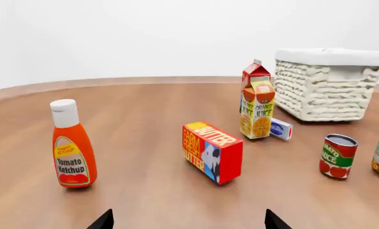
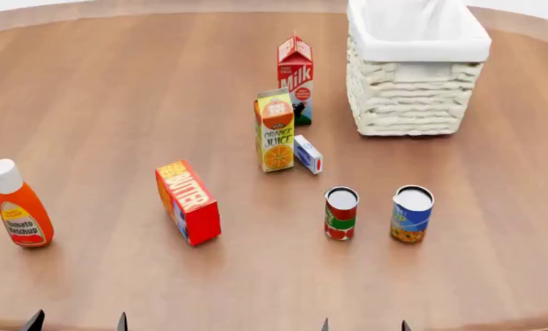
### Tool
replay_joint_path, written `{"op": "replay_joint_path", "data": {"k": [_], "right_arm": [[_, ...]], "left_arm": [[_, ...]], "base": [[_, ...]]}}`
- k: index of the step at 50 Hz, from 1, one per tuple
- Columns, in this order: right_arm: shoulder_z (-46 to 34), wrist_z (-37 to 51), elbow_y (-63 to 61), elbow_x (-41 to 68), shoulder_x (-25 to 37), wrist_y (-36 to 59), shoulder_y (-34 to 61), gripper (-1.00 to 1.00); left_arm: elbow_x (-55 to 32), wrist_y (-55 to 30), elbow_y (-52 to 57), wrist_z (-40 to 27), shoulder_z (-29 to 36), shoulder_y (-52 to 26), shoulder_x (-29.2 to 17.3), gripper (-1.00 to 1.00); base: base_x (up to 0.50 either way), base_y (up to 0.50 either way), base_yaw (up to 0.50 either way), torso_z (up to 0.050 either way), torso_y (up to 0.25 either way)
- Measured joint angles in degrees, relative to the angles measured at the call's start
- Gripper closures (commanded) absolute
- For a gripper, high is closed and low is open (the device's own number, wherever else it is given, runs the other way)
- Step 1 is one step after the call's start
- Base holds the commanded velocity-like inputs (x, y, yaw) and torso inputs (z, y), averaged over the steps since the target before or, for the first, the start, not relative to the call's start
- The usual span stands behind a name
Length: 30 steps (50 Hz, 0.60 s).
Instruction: Pick up the orange juice, and put it in the basket.
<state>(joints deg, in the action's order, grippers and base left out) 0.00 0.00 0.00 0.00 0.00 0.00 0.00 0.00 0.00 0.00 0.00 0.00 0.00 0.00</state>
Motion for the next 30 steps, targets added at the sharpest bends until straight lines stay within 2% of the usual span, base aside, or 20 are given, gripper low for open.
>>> {"op": "replay_joint_path", "data": {"k": [30], "right_arm": [[-5.2, 4.5, 0.5, 2.4, 3.7, 0.9, 0.7, -1.0]], "left_arm": [[-3.3, 0.2, -0.1, -3.9, 3.9, -0.1, -3.3, -1.0]], "base": [[0.02, 0.0, 0.0, 0.0, 0.0]]}}
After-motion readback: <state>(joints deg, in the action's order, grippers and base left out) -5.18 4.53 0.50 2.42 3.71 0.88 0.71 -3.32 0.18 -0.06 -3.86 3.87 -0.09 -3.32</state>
